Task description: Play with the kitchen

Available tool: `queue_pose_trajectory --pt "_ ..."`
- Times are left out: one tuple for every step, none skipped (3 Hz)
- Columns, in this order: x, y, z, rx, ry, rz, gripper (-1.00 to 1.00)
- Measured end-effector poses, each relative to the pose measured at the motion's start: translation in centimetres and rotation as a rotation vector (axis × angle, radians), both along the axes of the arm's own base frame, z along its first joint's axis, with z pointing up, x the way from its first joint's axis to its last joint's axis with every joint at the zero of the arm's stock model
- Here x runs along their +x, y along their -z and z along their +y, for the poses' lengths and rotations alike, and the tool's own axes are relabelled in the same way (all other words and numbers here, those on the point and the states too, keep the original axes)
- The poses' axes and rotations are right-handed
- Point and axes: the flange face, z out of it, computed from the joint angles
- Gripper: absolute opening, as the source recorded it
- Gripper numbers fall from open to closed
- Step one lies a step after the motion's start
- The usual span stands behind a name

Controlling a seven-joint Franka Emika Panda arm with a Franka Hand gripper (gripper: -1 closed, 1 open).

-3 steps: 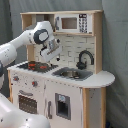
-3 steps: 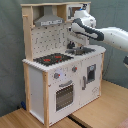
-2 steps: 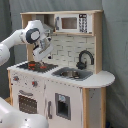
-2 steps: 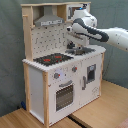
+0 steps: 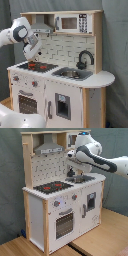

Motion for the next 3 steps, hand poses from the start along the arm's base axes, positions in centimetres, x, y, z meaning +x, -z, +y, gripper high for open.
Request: queue_pose_trajectory --pt "-0.6 -0.5 2.0 -0.040 -0.060 -0.093 1.00" --pt "-0.9 -0.7 3.2 -0.082 -0.114 -0.181 1.00" --pt "-1.3 -0.6 3.7 -0.125 -0.162 -0.245 1.00"
